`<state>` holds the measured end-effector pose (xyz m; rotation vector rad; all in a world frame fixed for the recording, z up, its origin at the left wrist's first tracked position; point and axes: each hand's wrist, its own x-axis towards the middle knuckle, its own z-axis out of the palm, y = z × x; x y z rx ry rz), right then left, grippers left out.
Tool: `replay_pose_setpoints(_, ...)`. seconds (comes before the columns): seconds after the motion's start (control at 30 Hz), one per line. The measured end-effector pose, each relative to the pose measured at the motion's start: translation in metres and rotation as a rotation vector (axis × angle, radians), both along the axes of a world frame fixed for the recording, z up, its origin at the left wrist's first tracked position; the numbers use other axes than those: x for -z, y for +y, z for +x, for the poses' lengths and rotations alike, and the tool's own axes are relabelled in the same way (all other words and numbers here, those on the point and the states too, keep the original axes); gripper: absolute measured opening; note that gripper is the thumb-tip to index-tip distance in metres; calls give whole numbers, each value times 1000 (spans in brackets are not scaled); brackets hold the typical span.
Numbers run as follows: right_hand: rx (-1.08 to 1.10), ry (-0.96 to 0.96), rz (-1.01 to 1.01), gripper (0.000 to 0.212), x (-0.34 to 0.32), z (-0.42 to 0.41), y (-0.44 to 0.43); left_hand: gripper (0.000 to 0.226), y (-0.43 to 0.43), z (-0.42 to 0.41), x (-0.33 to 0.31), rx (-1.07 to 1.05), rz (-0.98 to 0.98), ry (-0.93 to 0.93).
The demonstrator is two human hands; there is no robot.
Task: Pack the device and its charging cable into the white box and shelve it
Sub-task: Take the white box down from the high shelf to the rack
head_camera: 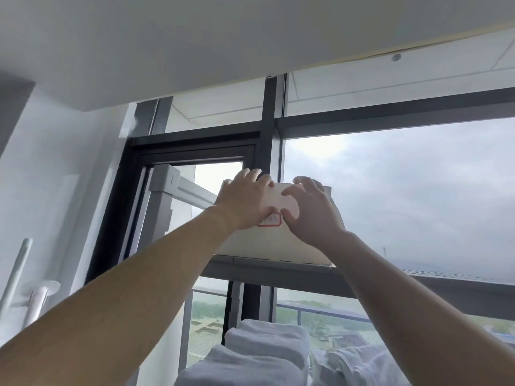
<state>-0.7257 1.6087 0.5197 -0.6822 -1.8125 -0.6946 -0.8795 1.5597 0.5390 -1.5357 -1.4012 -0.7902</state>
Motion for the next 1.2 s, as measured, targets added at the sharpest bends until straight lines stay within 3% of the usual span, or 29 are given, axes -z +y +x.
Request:
replay_pose_setpoints(0.13,24,-13,-43,42,-4,-4,-1,50,-2,-3,-2,44,-81,-29)
replay_pose_setpoints(0.4,-22,56,-58,47,-3,-5,-22,54,-23,-1,7,147,11,-32)
replay_pose_setpoints(0.83,8,86,102,48,14,-2,-90,56,-89,6,27,236,101,-58)
replay_pose_setpoints(1.2,21,117,259,55,58,0,-161,72,-146,6,72,215,251,-40)
